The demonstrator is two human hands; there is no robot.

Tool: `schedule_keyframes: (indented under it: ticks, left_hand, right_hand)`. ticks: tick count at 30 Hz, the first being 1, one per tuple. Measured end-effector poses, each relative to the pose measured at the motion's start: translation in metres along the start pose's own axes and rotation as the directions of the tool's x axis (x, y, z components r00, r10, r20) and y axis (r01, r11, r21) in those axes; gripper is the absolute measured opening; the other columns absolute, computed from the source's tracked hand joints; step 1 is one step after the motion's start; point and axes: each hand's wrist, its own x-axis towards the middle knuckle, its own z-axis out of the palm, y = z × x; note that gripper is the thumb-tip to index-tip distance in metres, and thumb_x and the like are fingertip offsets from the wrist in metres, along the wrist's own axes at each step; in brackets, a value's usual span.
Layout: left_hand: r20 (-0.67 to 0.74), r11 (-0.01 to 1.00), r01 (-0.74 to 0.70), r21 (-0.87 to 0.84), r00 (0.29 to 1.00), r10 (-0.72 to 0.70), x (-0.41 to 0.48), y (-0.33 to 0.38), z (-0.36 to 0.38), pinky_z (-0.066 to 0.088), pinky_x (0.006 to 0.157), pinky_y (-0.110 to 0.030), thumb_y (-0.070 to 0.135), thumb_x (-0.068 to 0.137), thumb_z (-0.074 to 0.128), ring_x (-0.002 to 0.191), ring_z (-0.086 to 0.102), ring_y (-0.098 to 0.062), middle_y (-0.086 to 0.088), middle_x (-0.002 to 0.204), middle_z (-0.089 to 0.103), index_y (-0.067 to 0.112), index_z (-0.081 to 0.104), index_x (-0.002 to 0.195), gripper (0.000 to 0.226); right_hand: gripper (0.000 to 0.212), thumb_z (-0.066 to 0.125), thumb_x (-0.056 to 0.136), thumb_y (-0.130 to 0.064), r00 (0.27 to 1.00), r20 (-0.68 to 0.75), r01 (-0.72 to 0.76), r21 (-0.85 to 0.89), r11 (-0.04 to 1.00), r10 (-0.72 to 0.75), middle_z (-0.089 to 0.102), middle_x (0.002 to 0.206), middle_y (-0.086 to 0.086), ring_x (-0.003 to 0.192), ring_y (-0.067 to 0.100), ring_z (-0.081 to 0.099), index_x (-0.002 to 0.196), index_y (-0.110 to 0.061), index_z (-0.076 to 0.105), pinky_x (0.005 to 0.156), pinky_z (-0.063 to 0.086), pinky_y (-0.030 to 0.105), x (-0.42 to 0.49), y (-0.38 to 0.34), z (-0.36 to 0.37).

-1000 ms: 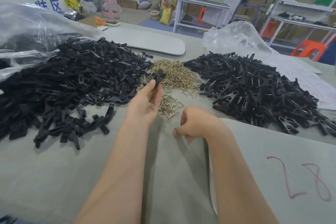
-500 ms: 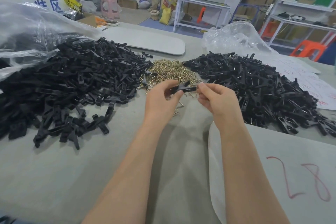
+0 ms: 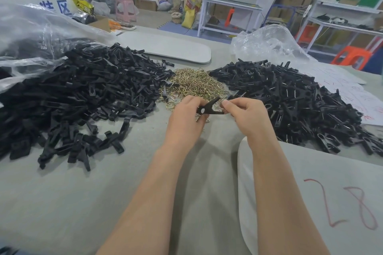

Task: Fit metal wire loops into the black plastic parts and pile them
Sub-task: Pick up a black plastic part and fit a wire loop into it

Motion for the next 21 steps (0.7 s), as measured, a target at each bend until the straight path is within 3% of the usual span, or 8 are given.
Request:
schedule_keyframes:
  ticks: [9,14,19,21]
  left_hand:
    - [0.046,1.0,-0.024,-0.012,0.999,0.025,-0.0005,-0.0047,-0.0026,0.049,0.087,-0.037,0.007,0.083,0.068,0.091,0.057,-0.015,0.005,0.103,0.061,0.016,0.067,0.106,0.025]
    - [0.055,0.999,-0.041,-0.01,0.998,0.041,-0.0004,-0.0054,-0.0034,0.049,0.086,-0.037,0.007,0.083,0.068,0.09,0.056,-0.014,0.005,0.104,0.062,0.016,0.067,0.107,0.025]
    - [0.042,0.998,-0.055,-0.014,0.998,0.056,-0.0007,-0.0045,-0.004,0.049,0.087,-0.038,0.007,0.084,0.067,0.093,0.057,-0.014,0.005,0.103,0.062,0.016,0.067,0.105,0.023]
    - [0.039,0.998,-0.066,-0.011,0.997,0.066,-0.001,-0.004,-0.0044,0.049,0.086,-0.039,0.007,0.084,0.067,0.093,0.057,-0.015,0.005,0.102,0.062,0.016,0.067,0.104,0.022]
  right_hand:
    - [0.013,0.065,0.088,-0.022,0.993,0.111,-0.035,0.012,0.999,0.033,0.063,0.066,-0.006,0.056,-0.004,0.05,0.079,-0.017,0.072,0.056,0.038,0.01,0.0009,0.0023,-0.0026]
    - [0.019,0.064,0.088,-0.023,0.993,0.11,-0.049,0.013,0.999,0.048,0.058,0.071,0.01,0.069,0.016,0.043,0.077,-0.01,0.073,0.057,0.031,0.026,-0.0012,0.0006,-0.0012]
    - [0.021,0.064,0.088,-0.023,0.994,0.098,-0.043,0.008,0.999,0.042,0.06,0.076,0.026,0.071,0.019,0.044,0.07,-0.014,0.071,0.065,0.032,0.028,-0.0021,-0.0003,-0.001]
    - [0.022,0.064,0.088,-0.023,0.995,0.089,-0.033,0.002,0.999,0.033,0.061,0.075,0.025,0.071,0.019,0.045,0.068,-0.016,0.07,0.063,0.031,0.029,-0.0023,-0.0007,-0.0007]
